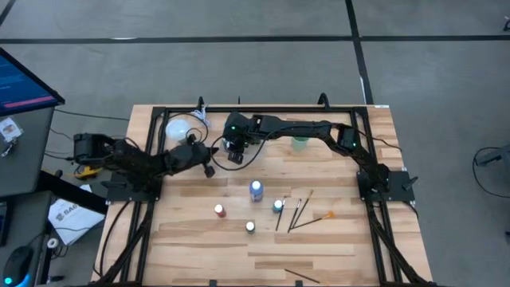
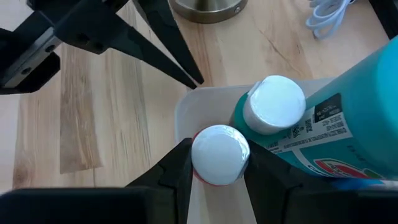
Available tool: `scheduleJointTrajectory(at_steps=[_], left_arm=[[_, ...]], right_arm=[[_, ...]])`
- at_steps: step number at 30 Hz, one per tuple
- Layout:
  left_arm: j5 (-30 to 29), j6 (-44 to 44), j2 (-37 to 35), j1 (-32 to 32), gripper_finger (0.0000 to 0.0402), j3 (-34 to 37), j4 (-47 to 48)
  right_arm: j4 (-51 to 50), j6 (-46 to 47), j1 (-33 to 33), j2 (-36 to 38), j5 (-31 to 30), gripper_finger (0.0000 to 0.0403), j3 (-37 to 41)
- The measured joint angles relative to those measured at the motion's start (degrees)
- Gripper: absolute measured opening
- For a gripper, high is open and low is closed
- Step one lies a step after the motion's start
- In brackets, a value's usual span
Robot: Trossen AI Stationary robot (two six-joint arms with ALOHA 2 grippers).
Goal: Pick & Place Paint Supplies
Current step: Put the right small red paint bottle into the bin
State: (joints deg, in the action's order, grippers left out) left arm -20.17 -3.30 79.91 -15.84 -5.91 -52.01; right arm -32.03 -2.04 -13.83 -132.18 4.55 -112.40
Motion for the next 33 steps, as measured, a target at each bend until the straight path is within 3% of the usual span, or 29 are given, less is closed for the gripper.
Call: scheduleJointTrajectory(at_steps=[13,33], left_arm=[[1.0,2.3,13.3,0.2,0.0001,-5.6,-0.6],[2.7,4.9,13.9,0.2,0.0001,-6.0,-1.1]], right_arm=[[0.3,-0.9,0.7,0.0,0.1,0.0125,0.0],[-0.7,-0.9,0.7,0.0,0.4,0.0128,0.0]])
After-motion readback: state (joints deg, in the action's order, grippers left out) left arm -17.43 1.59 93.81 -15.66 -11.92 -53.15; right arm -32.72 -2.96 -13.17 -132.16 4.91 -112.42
